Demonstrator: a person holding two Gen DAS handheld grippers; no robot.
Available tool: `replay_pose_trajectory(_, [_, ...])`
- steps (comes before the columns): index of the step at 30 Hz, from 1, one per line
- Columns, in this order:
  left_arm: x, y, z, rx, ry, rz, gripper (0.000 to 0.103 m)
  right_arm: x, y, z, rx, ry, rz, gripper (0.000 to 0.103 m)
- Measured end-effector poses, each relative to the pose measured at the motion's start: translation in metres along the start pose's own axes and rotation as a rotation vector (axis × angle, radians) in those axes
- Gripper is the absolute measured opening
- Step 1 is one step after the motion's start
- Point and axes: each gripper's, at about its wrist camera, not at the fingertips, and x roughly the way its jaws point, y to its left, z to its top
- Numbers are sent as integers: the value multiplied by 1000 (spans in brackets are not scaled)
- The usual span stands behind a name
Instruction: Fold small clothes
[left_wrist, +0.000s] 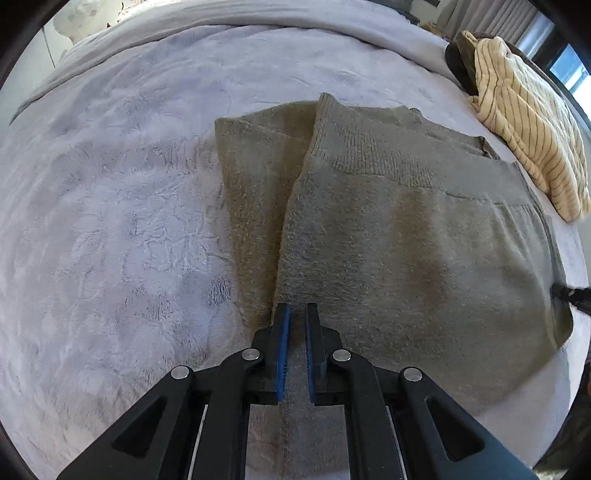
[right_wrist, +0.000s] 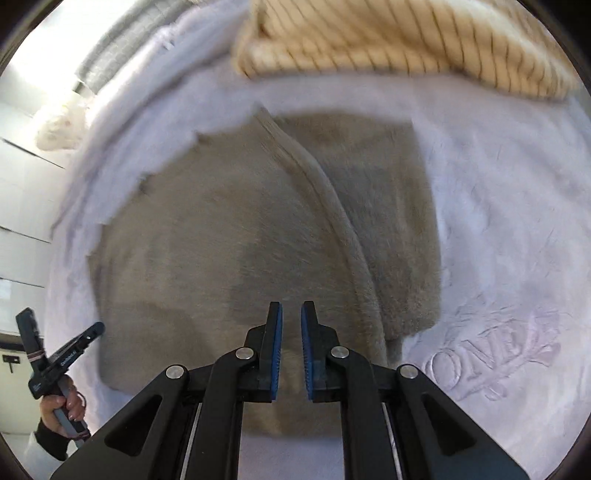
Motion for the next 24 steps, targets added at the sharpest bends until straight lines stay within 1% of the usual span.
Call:
replay_pose_trajectory(1, [0,0,0,-5,-1,-4,10,9,-8,-1,24,13,30,10])
replay_pose_trajectory(3, [-1,1,1,-8,2,-6,10,11,-13,-1,43,4,55,10])
replay_pose_trajectory(7, [-2,1,2,-7,14,11,10,7,-8,-2,14,4,39,10])
replay_pose_trajectory(10, [-5,2,-1,-11,26,46,10,1,-11,-5,20,-4,34,10])
replay_pose_trajectory(12, [-7,5,-4,-27,36,35,10,2,-10,-4,37,-6,35,10])
replay_pose_trajectory(16, [-10,10,-8,-39,42,26,10,-3,-16,-7,74,-11,48,11])
replay_pose_trajectory(19, [-12,9,-10,-40,47,31,10,-14,-18,-11,104,-42,93,12])
replay_pose_trajectory(20, [-13,9,-10,-43,48,31,10,-18,-19,-13,115,-49,110,15])
replay_pose_trajectory(21, [-13,8,-12,-43,48,31,10,-22,-20,-14,127,-56,130,22])
replay_pose_trajectory(22, [-14,7,-12,-43,47,31,10,-25,-20,-15,139,-63,148,27])
replay_pose_trajectory(23, [-15,7,-12,-43,47,31,10,-29,-19,-16,144,-68,165,40])
replay_pose_trajectory(24, [-16,8,-13,-44,48,31,10,-30,-17,-17,146,-70,175,47])
